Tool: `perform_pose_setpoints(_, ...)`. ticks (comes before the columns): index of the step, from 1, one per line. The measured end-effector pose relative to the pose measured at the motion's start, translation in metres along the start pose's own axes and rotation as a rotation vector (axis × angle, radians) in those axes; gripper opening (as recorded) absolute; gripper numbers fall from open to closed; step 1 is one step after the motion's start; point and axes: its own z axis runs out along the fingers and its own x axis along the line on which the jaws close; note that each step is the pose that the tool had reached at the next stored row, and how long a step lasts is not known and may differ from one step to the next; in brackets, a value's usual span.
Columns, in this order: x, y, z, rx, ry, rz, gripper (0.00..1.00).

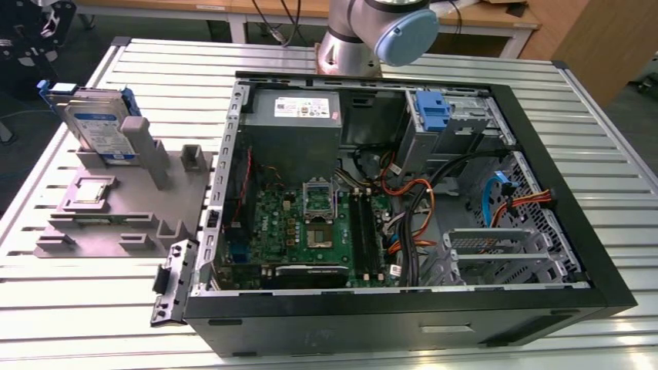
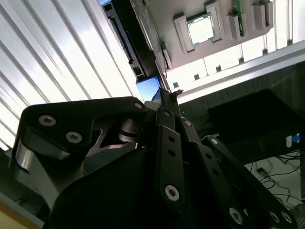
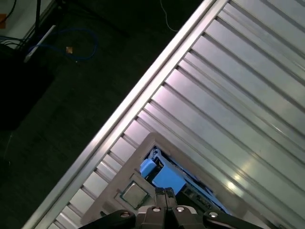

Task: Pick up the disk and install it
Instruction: 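Pick up the disk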

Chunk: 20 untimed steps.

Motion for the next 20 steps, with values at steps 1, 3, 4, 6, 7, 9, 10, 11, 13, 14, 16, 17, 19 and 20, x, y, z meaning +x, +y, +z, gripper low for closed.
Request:
perform_pose_setpoints(1, 0.0000, 0.0000, 0.0000, 0.0003, 0.0006, -0.013, 0.10)
perform_pose_setpoints(3, 0.0000, 0.0000, 0.0000, 0.0009, 0.0016, -0.038, 0.10)
perform_pose_setpoints(4, 0.0000, 0.0000, 0.0000, 0.0011, 0.0021, -0.050, 0.10)
perform_pose_setpoints(6, 0.0000, 0.0000, 0.0000, 0.0017, 0.0032, -0.076, 0.10)
perform_pose_setpoints(7, 0.0000, 0.0000, 0.0000, 0.0019, 0.0036, -0.087, 0.10)
perform_pose_setpoints(9, 0.0000, 0.0000, 0.0000, 0.0020, 0.0040, -0.095, 0.10)
perform_pose_setpoints(10, 0.0000, 0.0000, 0.0000, 0.0021, 0.0039, -0.095, 0.10)
perform_pose_setpoints(11, 0.0000, 0.0000, 0.0000, 0.0021, 0.0040, -0.095, 0.10)
perform_pose_setpoints(13, 0.0000, 0.0000, 0.0000, 0.0021, 0.0039, -0.095, 0.10)
perform_pose_setpoints(14, 0.0000, 0.0000, 0.0000, 0.0021, 0.0039, -0.095, 0.10)
perform_pose_setpoints(16, 0.0000, 0.0000, 0.0000, 0.0023, 0.0041, -0.100, 0.10)
perform_pose_setpoints(17, 0.0000, 0.0000, 0.0000, 0.0024, 0.0043, -0.106, 0.10)
perform_pose_setpoints(19, 0.0000, 0.0000, 0.0001, 0.0029, 0.0050, -0.127, 0.10)
perform_pose_setpoints(20, 0.0000, 0.0000, 0.0001, 0.0033, 0.0056, -0.142, 0.10)
